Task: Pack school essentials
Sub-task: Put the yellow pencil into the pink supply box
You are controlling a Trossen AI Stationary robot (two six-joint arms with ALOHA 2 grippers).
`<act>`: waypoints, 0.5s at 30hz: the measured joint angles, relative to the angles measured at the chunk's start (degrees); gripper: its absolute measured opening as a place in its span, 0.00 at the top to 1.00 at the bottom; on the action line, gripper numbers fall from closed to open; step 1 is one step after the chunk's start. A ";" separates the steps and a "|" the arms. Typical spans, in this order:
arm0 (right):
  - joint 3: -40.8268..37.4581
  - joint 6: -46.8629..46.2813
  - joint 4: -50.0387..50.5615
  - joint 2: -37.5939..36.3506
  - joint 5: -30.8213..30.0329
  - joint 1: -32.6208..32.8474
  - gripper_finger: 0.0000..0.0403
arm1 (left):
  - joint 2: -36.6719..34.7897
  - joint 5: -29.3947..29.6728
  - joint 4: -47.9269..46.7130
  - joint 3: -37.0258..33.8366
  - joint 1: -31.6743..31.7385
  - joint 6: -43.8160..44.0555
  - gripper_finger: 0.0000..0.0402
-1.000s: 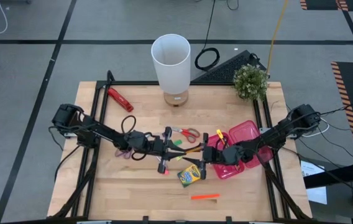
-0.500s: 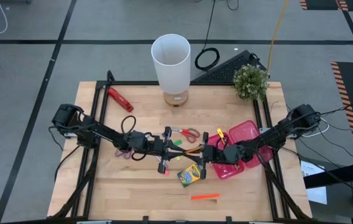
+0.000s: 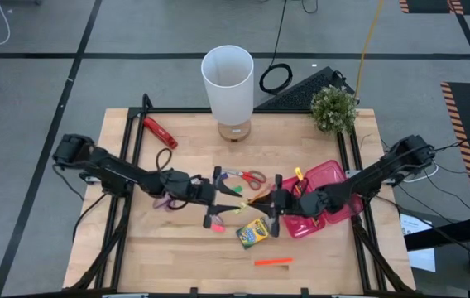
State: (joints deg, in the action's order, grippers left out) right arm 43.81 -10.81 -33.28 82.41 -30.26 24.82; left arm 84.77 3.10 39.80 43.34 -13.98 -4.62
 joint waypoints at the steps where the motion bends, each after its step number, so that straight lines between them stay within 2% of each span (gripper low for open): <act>1: 0.00 -1.97 3.02 -1.17 0.03 0.00 0.97 | -1.63 0.28 -2.98 0.01 0.03 0.17 0.56; 5: 0.02 -11.25 15.65 -5.64 0.17 0.04 0.97 | -7.55 1.79 -14.90 0.01 -0.02 1.31 0.50; 9: 0.02 -20.05 29.29 -9.59 0.27 0.99 0.97 | -12.83 4.20 -24.48 0.01 -0.02 1.28 0.50; 15: 0.00 -35.37 46.86 -14.43 0.35 4.93 0.97 | -17.91 6.44 -30.75 0.01 0.03 0.36 0.50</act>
State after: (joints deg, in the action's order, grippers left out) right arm 43.81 -46.19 13.58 67.98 -29.91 29.75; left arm 66.86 9.53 9.05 43.35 -13.96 -4.26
